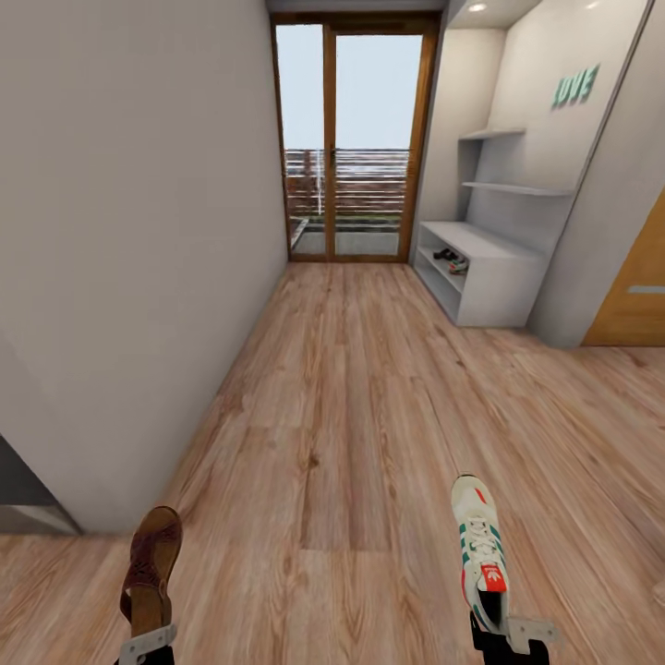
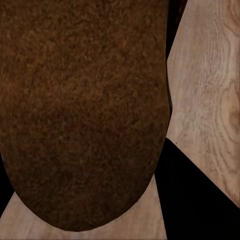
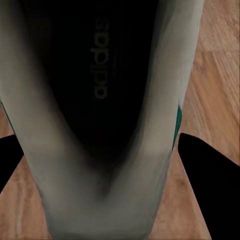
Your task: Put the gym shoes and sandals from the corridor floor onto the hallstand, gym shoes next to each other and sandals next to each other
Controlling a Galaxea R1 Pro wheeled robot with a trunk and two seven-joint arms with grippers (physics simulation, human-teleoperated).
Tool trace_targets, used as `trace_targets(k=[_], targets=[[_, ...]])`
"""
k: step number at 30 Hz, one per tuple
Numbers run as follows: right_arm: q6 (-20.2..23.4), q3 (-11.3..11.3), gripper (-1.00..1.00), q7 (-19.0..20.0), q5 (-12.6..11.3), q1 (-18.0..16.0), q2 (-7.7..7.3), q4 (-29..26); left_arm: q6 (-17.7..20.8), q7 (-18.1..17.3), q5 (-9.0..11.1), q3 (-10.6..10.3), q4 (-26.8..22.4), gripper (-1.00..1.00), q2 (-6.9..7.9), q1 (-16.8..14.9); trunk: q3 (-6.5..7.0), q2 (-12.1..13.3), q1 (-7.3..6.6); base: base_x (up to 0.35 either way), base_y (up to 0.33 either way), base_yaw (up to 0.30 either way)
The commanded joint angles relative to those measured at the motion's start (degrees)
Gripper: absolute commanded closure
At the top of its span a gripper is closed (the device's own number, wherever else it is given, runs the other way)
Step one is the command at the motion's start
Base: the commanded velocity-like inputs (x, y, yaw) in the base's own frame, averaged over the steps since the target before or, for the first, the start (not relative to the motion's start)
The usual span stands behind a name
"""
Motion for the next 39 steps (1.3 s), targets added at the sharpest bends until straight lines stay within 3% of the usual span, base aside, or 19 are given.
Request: trace_targets(k=[1,39], targets=[[-0.2,-0.2,1.0,-0.3,0.4,0.0,0.03,0.0,-0.2,-0.1,-0.6,0.5,0.0,1.0,-0.03,-0.1,-0.05,0.0,0.02,0.34,0.0,0.0],[-0.2,-0.2,1.0,-0.4,0.4,0.0,0.1,0.0,-0.2,-0.1,-0.5,0.5,0.0,1.0,0.06,-0.1,-0.05,0.0,0.02,0.34,0.0,0.0]])
